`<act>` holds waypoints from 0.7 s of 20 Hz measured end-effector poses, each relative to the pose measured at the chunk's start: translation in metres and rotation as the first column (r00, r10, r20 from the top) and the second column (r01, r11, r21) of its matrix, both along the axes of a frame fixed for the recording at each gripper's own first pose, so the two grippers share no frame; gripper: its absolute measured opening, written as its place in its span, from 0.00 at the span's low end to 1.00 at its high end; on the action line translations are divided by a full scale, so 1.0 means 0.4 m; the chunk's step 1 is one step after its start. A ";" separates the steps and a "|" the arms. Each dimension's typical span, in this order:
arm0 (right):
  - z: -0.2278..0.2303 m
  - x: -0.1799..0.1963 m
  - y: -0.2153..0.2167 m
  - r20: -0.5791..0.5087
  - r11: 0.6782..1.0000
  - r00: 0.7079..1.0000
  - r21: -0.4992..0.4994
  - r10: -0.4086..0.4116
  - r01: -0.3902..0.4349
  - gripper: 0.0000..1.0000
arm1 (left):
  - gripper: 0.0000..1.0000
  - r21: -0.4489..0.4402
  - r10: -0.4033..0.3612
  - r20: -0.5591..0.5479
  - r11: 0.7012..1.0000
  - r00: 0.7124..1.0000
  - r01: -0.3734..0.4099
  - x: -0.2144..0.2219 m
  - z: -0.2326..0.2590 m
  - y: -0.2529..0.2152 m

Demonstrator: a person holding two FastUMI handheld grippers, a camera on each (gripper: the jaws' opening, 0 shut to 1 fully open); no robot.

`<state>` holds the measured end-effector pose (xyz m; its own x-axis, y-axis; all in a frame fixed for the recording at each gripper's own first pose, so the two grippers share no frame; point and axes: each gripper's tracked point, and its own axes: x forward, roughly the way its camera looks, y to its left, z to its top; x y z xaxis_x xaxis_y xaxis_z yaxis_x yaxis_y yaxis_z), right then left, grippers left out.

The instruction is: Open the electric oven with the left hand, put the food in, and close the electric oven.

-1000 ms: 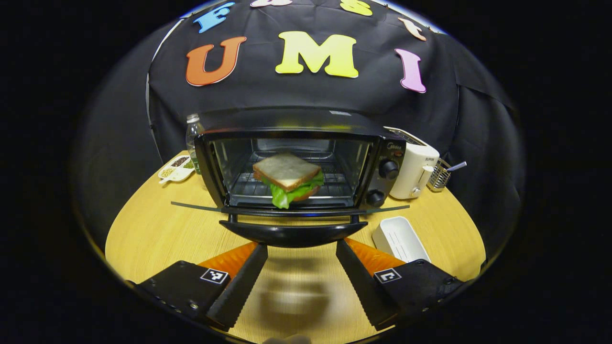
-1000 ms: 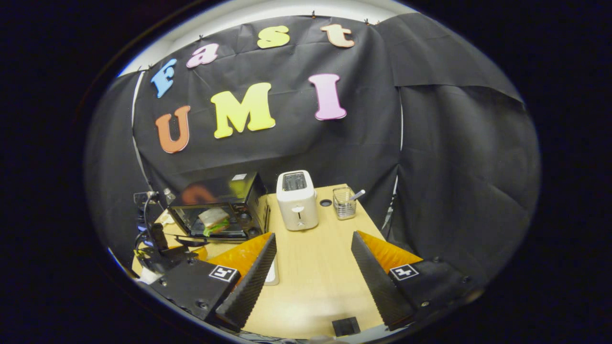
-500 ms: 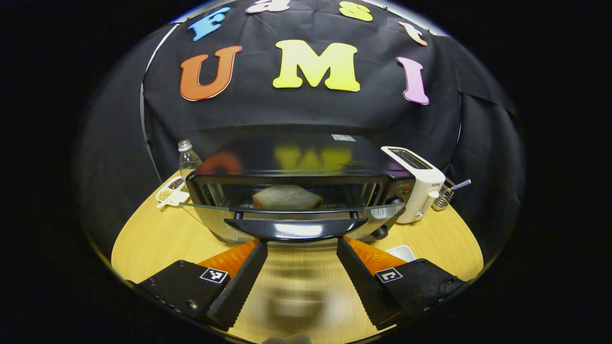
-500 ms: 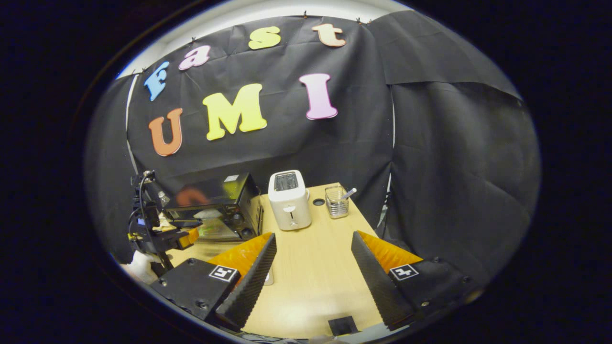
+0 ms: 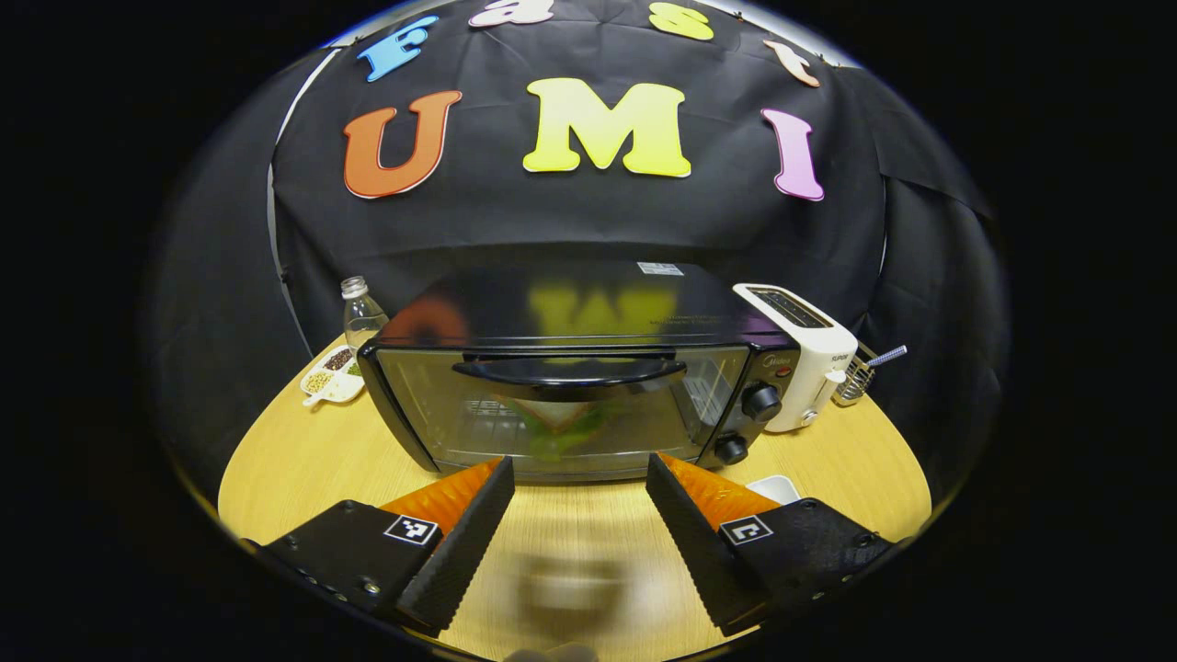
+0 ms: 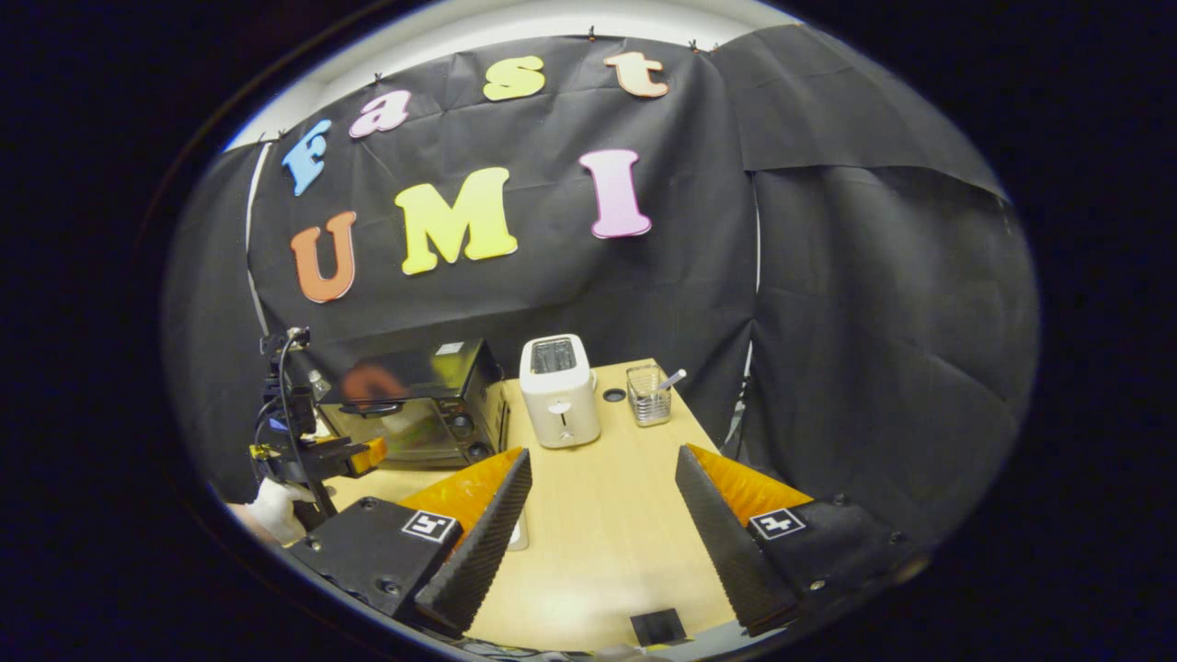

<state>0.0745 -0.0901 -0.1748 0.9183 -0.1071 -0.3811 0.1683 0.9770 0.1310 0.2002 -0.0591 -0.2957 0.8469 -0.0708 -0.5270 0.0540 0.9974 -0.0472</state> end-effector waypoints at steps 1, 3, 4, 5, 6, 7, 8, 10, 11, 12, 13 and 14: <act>0.006 0.002 0.006 0.004 1.000 1.000 -0.001 0.005 -0.005 1.00 | 0.95 -0.003 -0.004 0.005 1.000 1.000 0.004 -0.007 0.011 -0.002; 0.018 -0.001 0.022 0.013 1.000 1.000 -0.003 0.020 -0.020 1.00 | 0.96 -0.011 -0.005 0.017 1.000 1.000 0.005 -0.031 0.040 -0.008; 0.026 -0.001 0.032 0.020 1.000 0.999 -0.005 0.029 -0.029 1.00 | 0.95 -0.022 -0.012 0.028 1.000 1.000 0.012 -0.048 0.060 -0.017; 0.031 -0.001 0.043 0.025 0.999 0.999 -0.009 0.039 -0.039 1.00 | 0.95 -0.023 -0.018 0.042 1.000 0.999 0.019 -0.068 0.080 -0.021; 0.035 -0.002 0.055 0.029 0.999 0.998 -0.014 0.051 -0.050 1.00 | 0.95 -0.016 -0.023 0.055 1.000 0.998 0.024 -0.089 0.099 -0.020; 0.041 -0.005 0.070 0.033 0.998 0.997 -0.018 0.063 -0.063 1.00 | 0.95 -0.009 -0.030 0.072 0.999 0.997 0.031 -0.110 0.123 -0.018; 0.051 -0.008 0.083 0.039 0.997 0.997 -0.022 0.074 -0.073 1.00 | 0.95 -0.002 -0.033 0.088 0.999 0.996 0.034 -0.133 0.150 -0.014; 0.075 -0.010 0.109 0.057 0.995 0.994 -0.028 0.097 -0.096 1.00 | 0.95 0.006 -0.035 0.136 0.999 0.990 0.035 -0.182 0.219 -0.005; 0.090 -0.008 0.121 0.069 0.994 0.992 -0.031 0.107 -0.106 1.00 | 0.95 0.001 -0.035 0.172 0.999 0.984 0.036 -0.203 0.267 -0.001; 0.110 -0.007 0.131 0.085 0.993 0.990 -0.033 0.113 -0.110 1.00 | 0.95 -0.002 -0.031 0.209 0.999 0.977 0.032 -0.226 0.317 0.005; 0.133 -0.006 0.141 0.103 0.993 0.988 -0.035 0.119 -0.116 1.00 | 0.95 0.000 -0.023 0.249 1.000 0.968 0.023 -0.250 0.370 0.021; 0.158 -0.004 0.151 0.124 0.992 0.984 -0.040 0.125 -0.121 1.00 | 0.95 0.002 -0.016 0.290 1.000 0.957 0.016 -0.269 0.425 0.034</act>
